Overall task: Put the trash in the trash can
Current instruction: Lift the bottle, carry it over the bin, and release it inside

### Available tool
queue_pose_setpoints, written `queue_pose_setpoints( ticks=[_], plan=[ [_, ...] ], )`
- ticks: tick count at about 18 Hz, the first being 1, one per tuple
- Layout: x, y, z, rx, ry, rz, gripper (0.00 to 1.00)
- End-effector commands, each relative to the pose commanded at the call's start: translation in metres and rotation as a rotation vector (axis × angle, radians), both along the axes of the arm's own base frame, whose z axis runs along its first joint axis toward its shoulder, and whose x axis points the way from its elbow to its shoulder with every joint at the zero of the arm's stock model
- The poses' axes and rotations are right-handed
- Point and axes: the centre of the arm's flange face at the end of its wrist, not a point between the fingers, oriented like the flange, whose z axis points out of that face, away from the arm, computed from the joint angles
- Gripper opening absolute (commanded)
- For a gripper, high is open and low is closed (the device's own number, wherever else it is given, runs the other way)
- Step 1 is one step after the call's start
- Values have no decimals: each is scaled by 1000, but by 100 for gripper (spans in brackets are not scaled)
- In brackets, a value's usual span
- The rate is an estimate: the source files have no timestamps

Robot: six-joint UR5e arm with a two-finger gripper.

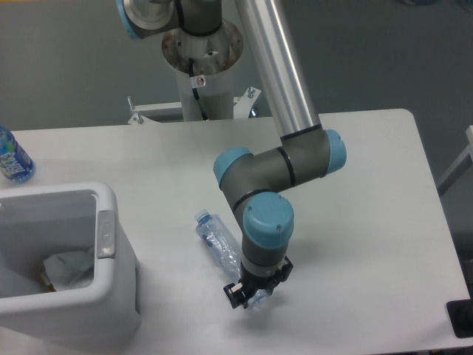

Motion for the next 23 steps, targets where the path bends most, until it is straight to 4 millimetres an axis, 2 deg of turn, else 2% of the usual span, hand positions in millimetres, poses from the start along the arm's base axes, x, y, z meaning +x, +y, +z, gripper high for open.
queue_pose_setpoints(
  ticks=[5, 8, 10, 13, 15, 17, 20, 23],
  plan=[
    [-4, -3, 137, 224, 169, -3, 61],
    [12, -10, 211, 379, 262, -36, 61],
    [26, -15, 255, 462, 315, -60, 61],
    [45, -18, 305, 554, 348, -104, 61],
    [68, -9, 329, 613, 365, -154, 61],
    [107, 6, 343, 653, 358, -221, 61],
    [156, 26, 343, 675, 340, -297, 61],
    [197, 49, 328, 669, 312, -373, 61]
  ],
)
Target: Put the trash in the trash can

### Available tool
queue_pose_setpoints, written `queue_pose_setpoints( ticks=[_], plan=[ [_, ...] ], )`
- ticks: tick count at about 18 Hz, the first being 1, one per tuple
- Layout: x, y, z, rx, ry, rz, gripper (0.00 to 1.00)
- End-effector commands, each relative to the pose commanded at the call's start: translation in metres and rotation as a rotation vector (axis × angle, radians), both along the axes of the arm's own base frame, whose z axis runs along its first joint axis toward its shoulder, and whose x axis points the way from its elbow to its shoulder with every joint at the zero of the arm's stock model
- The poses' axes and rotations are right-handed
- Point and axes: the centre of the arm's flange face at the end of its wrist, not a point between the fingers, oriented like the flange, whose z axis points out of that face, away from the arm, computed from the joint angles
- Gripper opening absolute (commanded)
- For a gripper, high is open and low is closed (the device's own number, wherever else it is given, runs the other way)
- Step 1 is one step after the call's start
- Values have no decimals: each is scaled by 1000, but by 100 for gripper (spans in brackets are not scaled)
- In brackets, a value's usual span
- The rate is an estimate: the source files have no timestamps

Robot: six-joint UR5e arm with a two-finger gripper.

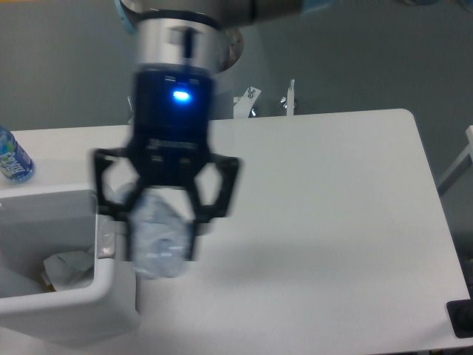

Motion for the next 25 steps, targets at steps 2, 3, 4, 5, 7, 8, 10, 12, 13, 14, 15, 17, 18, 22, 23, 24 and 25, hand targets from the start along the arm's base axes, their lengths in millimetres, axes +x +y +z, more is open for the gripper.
queue_pose_setpoints(
  ticks=[2, 3, 4, 5, 7, 8, 10, 12, 13, 14, 15, 17, 18, 22, 23, 24, 25],
  plan=[
    [25, 15, -18, -29, 2, -54, 62],
    [34, 20, -30, -47, 0, -74, 67],
    [38, 22, -35, -56, 2, -86, 76],
    [40, 24, -39, -64, 5, -94, 84],
    [39, 27, -44, -69, 3, -98, 100],
    [39, 28, -45, -72, 6, -101, 100],
    [39, 26, -43, -75, 41, -119, 100],
    [31, 22, -37, -72, 80, -125, 100],
    [16, 17, -36, -73, 86, -104, 100],
    [-2, 11, -36, -78, 88, -78, 100],
    [-13, 8, -38, -85, 90, -59, 100],
    [-40, -9, -33, -98, 121, -33, 100],
    [-48, -16, -30, -121, 152, -29, 100],
    [-83, -42, -49, -306, 249, -26, 100],
    [-83, -50, -50, -360, 307, -50, 100],
    [-85, -56, -57, -426, 362, -77, 100],
    [-85, -62, -62, -490, 413, -99, 100]
  ],
)
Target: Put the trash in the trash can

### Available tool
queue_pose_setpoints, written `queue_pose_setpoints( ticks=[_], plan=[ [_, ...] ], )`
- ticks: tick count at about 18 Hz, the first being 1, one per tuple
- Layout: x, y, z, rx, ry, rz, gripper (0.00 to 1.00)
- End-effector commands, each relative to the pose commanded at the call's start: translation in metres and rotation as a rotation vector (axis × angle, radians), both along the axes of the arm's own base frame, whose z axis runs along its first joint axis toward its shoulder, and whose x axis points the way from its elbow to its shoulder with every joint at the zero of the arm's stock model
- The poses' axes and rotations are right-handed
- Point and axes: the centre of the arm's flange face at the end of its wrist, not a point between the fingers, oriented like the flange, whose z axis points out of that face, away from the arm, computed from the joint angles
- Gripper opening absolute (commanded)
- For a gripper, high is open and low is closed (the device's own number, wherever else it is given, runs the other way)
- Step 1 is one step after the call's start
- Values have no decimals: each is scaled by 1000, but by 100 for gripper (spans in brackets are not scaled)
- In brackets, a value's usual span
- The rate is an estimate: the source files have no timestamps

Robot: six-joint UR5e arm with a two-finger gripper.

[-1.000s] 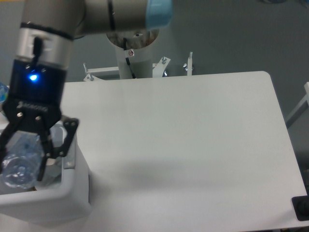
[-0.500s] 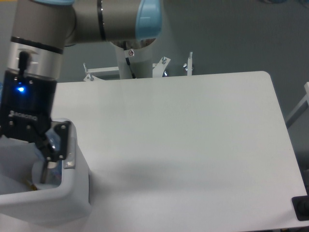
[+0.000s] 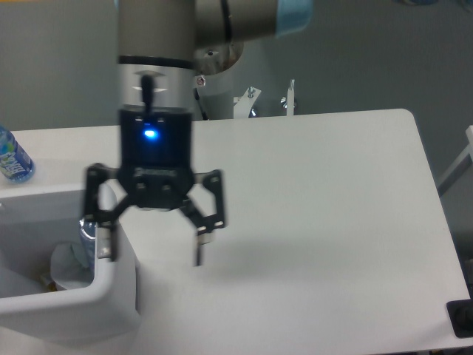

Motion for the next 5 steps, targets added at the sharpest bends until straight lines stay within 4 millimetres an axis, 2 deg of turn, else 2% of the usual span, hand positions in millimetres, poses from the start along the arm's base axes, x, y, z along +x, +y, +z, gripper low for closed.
queue_pose_setpoints(
  ticks=[2, 5],
  plan=[
    [0, -14, -8, -107, 54, 2, 100],
    [-1, -18, -12, -140, 60, -5, 100]
  ],
)
